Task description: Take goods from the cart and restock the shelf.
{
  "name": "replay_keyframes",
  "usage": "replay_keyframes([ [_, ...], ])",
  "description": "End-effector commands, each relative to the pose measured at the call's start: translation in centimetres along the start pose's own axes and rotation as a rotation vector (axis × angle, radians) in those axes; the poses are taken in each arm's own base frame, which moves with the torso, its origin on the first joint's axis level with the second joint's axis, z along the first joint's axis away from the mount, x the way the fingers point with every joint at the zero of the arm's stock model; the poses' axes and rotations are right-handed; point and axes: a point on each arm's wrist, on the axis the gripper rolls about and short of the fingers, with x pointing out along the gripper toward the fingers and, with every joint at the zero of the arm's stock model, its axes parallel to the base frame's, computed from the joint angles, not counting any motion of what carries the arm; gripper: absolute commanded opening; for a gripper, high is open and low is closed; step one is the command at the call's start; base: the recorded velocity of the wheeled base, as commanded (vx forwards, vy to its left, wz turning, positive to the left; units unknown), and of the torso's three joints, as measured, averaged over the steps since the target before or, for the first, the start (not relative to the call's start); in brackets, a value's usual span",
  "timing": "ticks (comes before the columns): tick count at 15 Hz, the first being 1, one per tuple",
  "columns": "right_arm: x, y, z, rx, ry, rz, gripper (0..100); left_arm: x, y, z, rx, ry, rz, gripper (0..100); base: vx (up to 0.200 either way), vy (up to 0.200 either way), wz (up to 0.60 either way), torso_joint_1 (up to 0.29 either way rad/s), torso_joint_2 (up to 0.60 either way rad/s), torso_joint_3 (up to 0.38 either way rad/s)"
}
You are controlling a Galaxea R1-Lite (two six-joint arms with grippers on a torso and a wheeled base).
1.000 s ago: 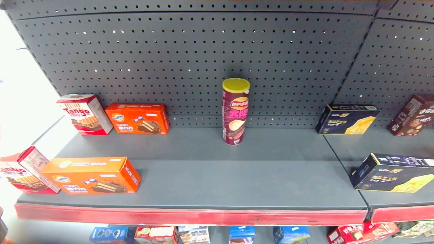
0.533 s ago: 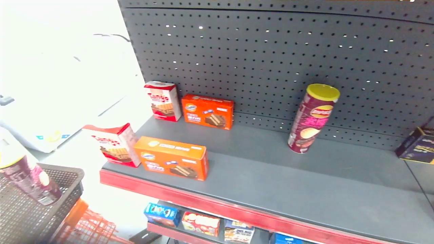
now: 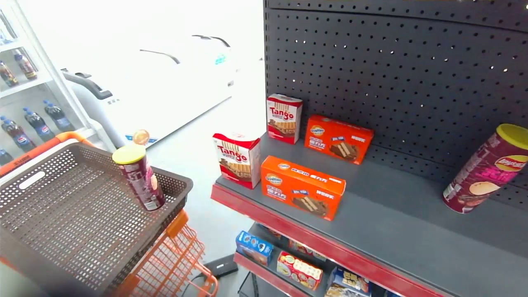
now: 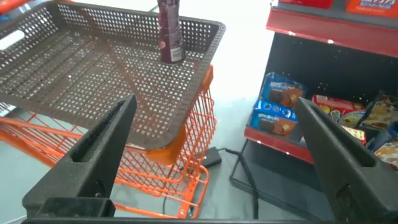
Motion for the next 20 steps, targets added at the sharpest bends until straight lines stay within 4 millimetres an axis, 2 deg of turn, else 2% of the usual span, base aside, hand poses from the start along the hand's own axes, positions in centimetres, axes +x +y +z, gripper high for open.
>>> replay_keyframes([
  [1,0.0,0.0,0.0,0.000,0.002,0.000,100,0.0,0.0,0.0,-0.002,0.001,0.000,100,0.000,0.000,0.00,0.000,0.00,0.000],
  [12,0.0,0.0,0.0,0.000,0.002,0.000,100,0.0,0.1,0.2,0.003,-0.009,0.031,100,0.000,0.000,0.00,0.000,0.00,0.000],
  [13,0.0,0.0,0.0,0.000,0.002,0.002,100,-0.6,0.2,2.3,0.042,-0.067,0.067,100,0.000,0.000,0.00,0.000,0.00,0.000],
  [14,0.0,0.0,0.0,0.000,0.002,0.000,100,-0.4,0.3,5.3,0.074,-0.032,0.082,100,0.000,0.000,0.00,0.000,0.00,0.000],
  [16,0.0,0.0,0.0,0.000,0.002,0.000,100,1.4,0.5,8.8,0.067,0.064,0.099,100,0.000,0.000,0.00,0.000,0.00,0.000],
  [20,0.0,0.0,0.0,0.000,0.002,0.000,100,6.0,0.8,10.8,0.005,0.243,0.114,100,0.000,0.000,0.00,0.000,0.00,0.000],
])
